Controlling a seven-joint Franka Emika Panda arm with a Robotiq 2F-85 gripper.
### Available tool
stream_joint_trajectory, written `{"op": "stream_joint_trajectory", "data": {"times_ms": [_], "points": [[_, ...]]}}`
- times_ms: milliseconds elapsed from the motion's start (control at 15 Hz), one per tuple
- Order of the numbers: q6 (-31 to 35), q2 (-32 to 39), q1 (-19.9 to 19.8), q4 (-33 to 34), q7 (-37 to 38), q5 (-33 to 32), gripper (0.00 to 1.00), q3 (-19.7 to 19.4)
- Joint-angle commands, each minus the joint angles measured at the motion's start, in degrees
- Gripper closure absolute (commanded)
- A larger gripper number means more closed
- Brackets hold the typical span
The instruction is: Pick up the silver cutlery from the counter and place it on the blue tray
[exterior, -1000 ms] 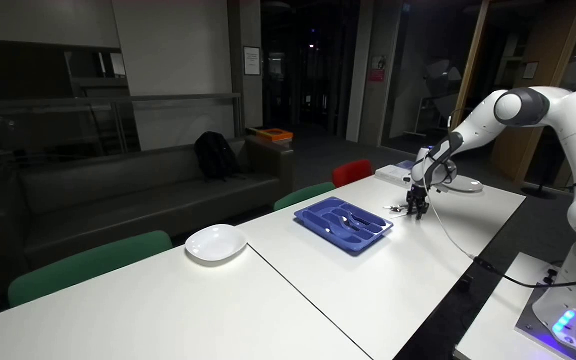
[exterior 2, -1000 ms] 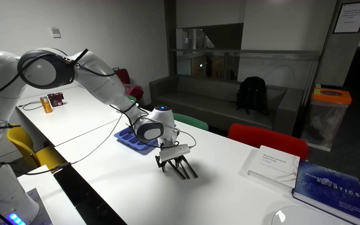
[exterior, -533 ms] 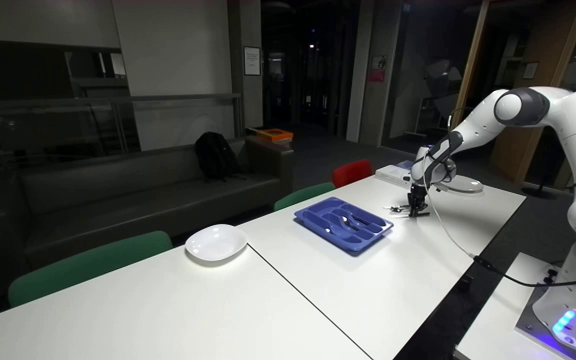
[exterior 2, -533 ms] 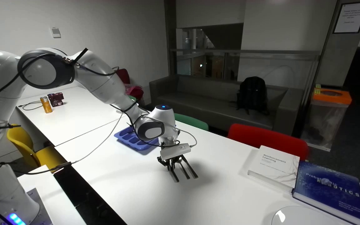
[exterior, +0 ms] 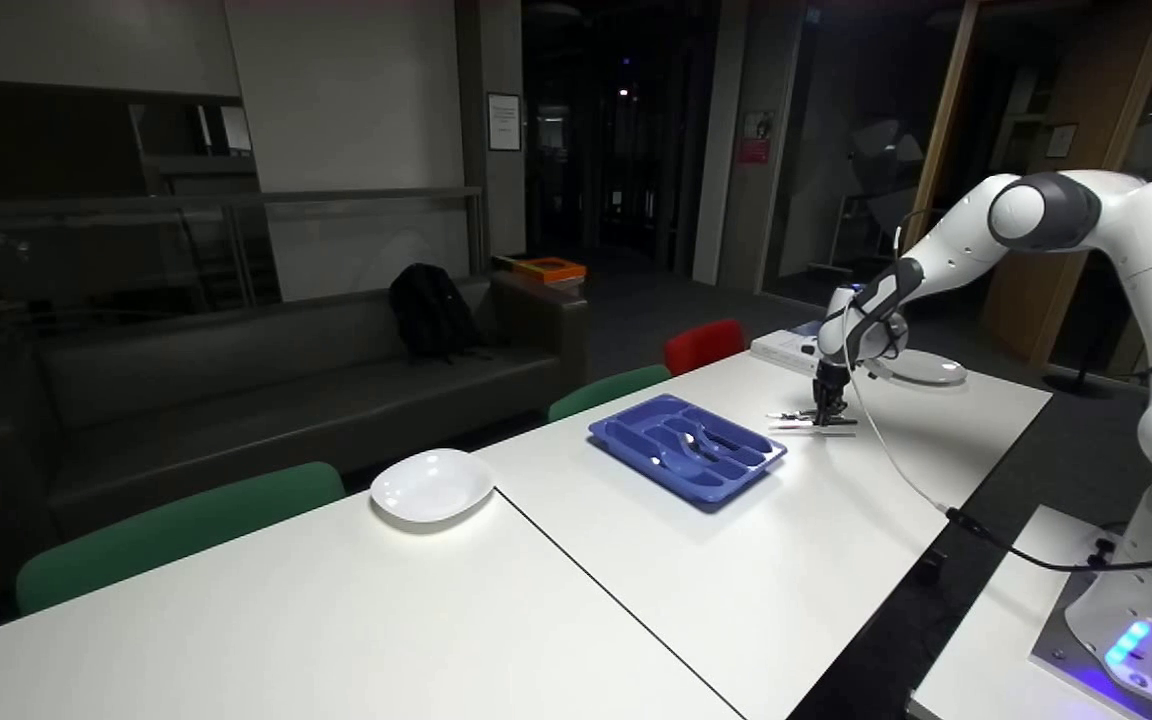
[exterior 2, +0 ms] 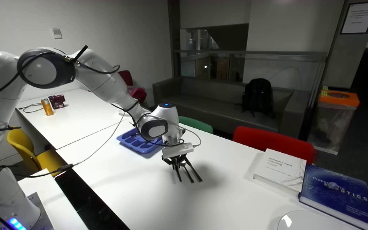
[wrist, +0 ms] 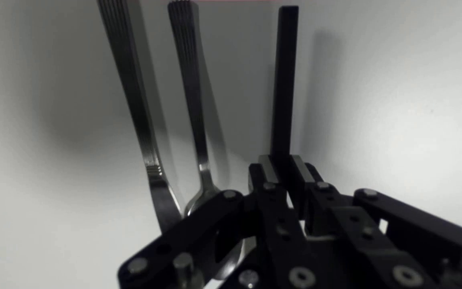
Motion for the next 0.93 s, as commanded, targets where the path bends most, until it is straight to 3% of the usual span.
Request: {"op": "stream_joint_trajectory", "data": {"times_ms": [0,467,867], "points": [[3.0,-6.1,3.7,-3.3,8.6,0.1,0.97,-2.2],[3.9,-13.7,14.4,-6.0,35.9,-6.8,0.97,-7.8],[3.9,-15.0,18.8,-7.7,59.3,-10.1,0.97,-7.8]]}}
